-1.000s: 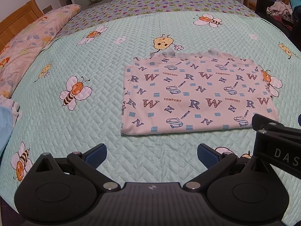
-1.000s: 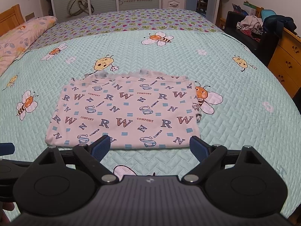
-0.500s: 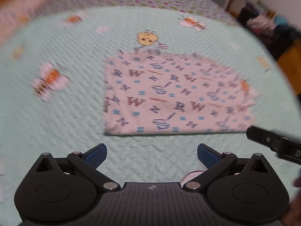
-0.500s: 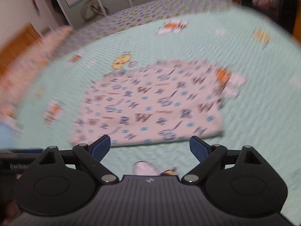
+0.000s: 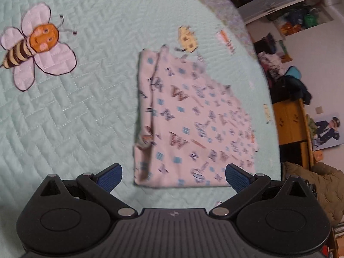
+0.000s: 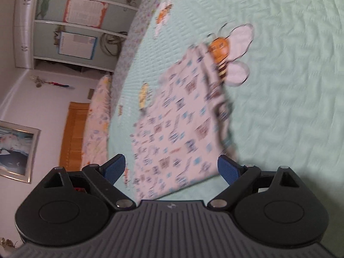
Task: Fold clothes
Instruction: 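Lower both grippers to the folded shirt edge and close the right gripper, then close the left gripper on the shirt edge while the right gripper lifts it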
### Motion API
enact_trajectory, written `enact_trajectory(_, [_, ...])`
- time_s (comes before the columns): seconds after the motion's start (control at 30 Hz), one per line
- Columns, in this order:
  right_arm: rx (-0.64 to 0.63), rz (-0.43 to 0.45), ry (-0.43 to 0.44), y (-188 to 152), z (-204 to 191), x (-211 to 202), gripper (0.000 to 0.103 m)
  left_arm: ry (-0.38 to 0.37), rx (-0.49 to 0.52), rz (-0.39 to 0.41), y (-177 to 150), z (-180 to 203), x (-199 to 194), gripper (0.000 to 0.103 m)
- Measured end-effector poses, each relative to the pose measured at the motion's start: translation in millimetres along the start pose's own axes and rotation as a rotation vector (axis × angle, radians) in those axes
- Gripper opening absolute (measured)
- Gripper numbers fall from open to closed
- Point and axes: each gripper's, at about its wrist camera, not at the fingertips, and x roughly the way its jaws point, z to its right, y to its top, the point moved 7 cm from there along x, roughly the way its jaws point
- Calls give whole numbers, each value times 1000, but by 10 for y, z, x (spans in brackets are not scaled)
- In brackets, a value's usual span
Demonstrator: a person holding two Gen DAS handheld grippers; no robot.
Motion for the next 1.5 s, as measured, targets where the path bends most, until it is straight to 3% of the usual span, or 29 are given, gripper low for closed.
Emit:
enact_trajectory(0.13, [-6, -39, 5, 204, 115, 114, 94, -18, 11, -60, 201, -31, 332, 102])
enact_trajectory(0.3, [-9, -92, -17, 363, 251, 298, 94, -13, 14, -74, 500, -108, 579, 102])
enact_trajectory(0.47, [-9, -130, 34, 453, 268, 400, 94, -69, 32, -96, 657, -107, 680, 102])
enact_trajectory(0.73, [-14, -186, 35, 559, 201, 586, 103, -220, 58, -138, 759, -80, 824, 102])
enact_trajectory(0.9, [-24, -213, 40, 628, 120, 752, 103, -304, 88, -160, 771, 14, 961, 102])
enact_trajectory(1.07, [-38, -227, 83, 702, 37, 893, 103, -344, 114, -174, 806, 112, 1081, 102])
enact_trajectory(1.23, [-132, -240, 78, 677, -74, 980, 103, -357, 126, -158, 825, 171, 1144, 102])
enact_trajectory(1.3, [-191, -232, 60, 640, -123, 1011, 93, -348, 137, -140, 813, 206, 1161, 102])
enact_trajectory(1.37, [-229, -228, 13, 593, -115, 1058, 58, -339, 141, -120, 804, 225, 1168, 100])
enact_trajectory(1.4, [-225, -214, -11, 588, -68, 1054, 47, -334, 138, -109, 803, 222, 1165, 99])
enact_trajectory(1.43, [-207, -202, -27, 593, 2, 1036, 20, -330, 136, -98, 802, 220, 1162, 93])
enact_trajectory(1.5, [-155, -180, -27, 602, 151, 992, 14, -295, 116, -86, 808, 159, 1177, 67])
